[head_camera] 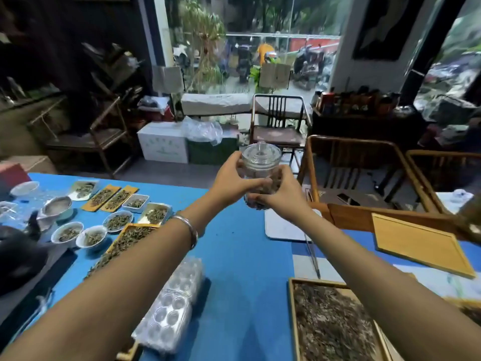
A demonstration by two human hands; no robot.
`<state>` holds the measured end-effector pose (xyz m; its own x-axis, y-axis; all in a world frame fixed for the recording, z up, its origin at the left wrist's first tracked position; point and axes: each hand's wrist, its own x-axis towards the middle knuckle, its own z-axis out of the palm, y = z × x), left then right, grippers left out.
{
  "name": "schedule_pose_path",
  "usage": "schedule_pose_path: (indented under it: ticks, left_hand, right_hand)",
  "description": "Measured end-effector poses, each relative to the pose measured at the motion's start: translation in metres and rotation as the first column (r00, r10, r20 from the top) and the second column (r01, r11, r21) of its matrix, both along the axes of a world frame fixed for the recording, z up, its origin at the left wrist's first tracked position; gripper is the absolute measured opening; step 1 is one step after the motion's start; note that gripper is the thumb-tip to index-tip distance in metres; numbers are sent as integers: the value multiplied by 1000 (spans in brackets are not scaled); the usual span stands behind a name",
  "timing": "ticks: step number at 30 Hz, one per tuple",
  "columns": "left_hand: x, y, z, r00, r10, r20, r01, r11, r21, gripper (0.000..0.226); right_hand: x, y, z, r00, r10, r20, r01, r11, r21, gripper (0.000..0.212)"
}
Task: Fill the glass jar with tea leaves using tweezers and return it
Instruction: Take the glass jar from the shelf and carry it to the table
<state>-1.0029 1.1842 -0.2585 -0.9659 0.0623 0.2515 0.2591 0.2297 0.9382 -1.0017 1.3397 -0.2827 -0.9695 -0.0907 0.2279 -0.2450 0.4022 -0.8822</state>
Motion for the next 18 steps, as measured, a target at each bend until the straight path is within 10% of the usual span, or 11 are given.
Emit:
schedule_pose_path:
  ticks: [18]
  left_hand:
    - [4, 8, -246, 915, -110, 388, 113, 993, 14, 72]
  right_hand:
    - [19, 1, -251, 942, -125, 311, 91, 989, 120, 69]
